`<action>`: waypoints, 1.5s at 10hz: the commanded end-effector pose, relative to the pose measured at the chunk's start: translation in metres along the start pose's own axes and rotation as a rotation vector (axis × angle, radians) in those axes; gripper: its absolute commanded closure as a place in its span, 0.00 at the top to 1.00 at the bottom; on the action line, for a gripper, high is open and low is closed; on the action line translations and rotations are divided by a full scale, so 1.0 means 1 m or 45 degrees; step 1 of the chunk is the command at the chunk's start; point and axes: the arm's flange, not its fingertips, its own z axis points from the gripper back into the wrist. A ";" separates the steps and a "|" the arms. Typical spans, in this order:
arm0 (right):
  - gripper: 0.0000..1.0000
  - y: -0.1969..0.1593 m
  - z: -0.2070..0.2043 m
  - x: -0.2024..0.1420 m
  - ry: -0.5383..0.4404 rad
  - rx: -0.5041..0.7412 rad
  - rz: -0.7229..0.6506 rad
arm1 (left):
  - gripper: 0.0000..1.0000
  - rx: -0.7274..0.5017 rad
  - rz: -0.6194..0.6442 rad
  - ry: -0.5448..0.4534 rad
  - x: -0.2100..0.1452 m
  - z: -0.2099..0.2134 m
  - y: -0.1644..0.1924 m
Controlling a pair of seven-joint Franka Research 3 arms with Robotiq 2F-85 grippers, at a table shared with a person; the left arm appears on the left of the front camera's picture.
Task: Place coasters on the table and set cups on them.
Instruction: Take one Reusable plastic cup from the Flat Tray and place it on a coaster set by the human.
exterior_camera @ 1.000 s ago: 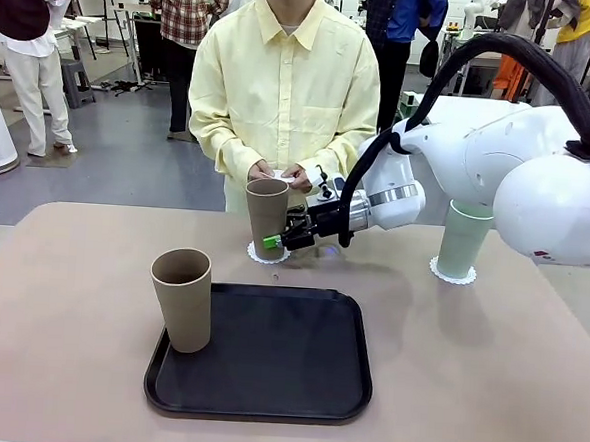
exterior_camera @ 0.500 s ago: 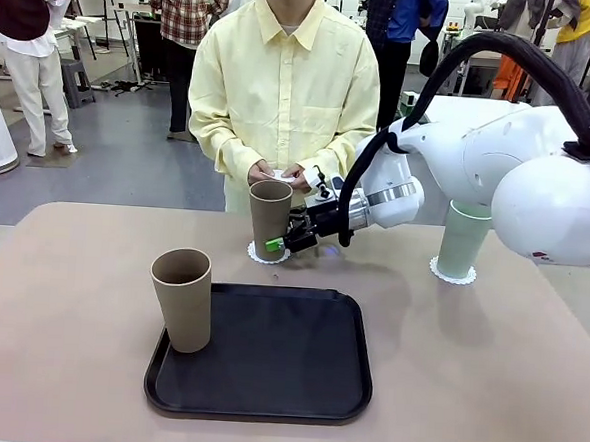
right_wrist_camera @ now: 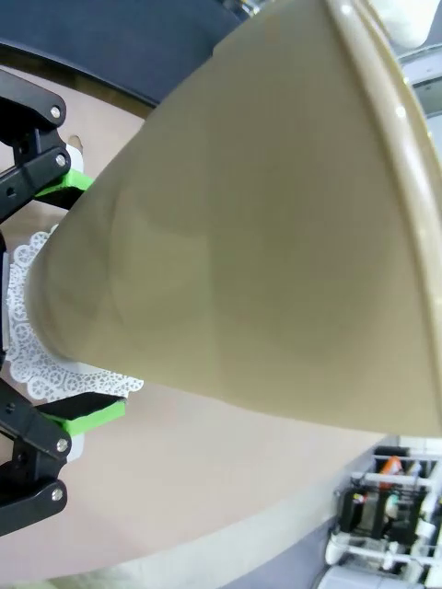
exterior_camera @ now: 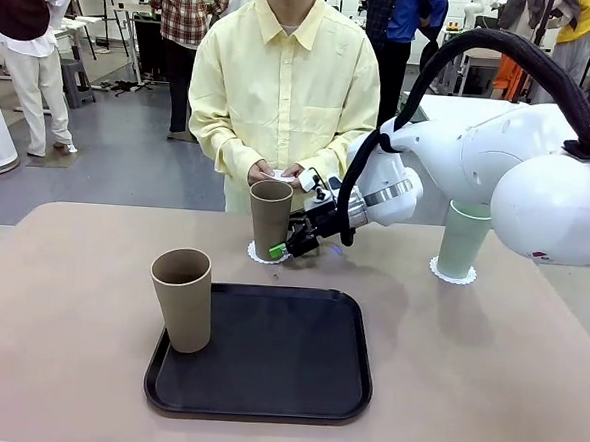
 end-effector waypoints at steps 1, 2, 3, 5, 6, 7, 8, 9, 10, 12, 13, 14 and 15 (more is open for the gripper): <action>1.00 0.007 0.009 0.013 0.120 -0.038 -0.046 | 1.00 -0.015 -0.007 -0.010 0.001 0.001 -0.001; 1.00 0.013 0.014 0.017 0.178 -0.052 -0.056 | 1.00 -0.015 -0.007 -0.010 0.001 0.001 -0.001; 1.00 0.020 0.020 0.024 0.240 -0.082 -0.062 | 1.00 -0.015 -0.007 -0.010 0.001 0.001 -0.001; 1.00 0.032 0.036 0.034 0.354 -0.128 -0.092 | 1.00 -0.015 -0.007 -0.010 0.001 0.001 -0.001; 1.00 0.037 0.045 0.038 0.404 -0.159 -0.115 | 1.00 -0.015 -0.007 -0.010 0.001 0.001 -0.001; 1.00 0.043 0.054 0.043 0.445 -0.192 -0.134 | 1.00 -0.015 -0.007 -0.010 0.001 0.001 -0.001; 1.00 0.052 0.064 0.050 0.493 -0.239 -0.161 | 1.00 -0.015 -0.007 -0.010 0.001 0.001 -0.001; 1.00 0.065 0.077 0.063 0.554 -0.320 -0.212 | 1.00 -0.015 -0.007 -0.010 0.001 0.001 -0.001; 1.00 0.085 0.092 0.083 0.646 -0.417 -0.261 | 1.00 -0.015 -0.007 -0.010 0.001 0.001 -0.001; 1.00 0.124 0.115 0.127 0.776 -0.600 -0.328 | 1.00 -0.015 -0.007 -0.010 0.001 0.001 -0.001; 1.00 0.147 0.129 0.145 0.853 -0.700 -0.390 | 1.00 -0.015 -0.007 -0.010 0.001 0.001 -0.001; 1.00 0.165 0.136 0.159 0.940 -0.788 -0.472 | 1.00 -0.015 -0.007 -0.010 0.001 0.001 -0.001; 1.00 0.182 0.140 0.171 1.023 -0.855 -0.525 | 1.00 -0.015 -0.007 -0.010 0.001 0.001 -0.001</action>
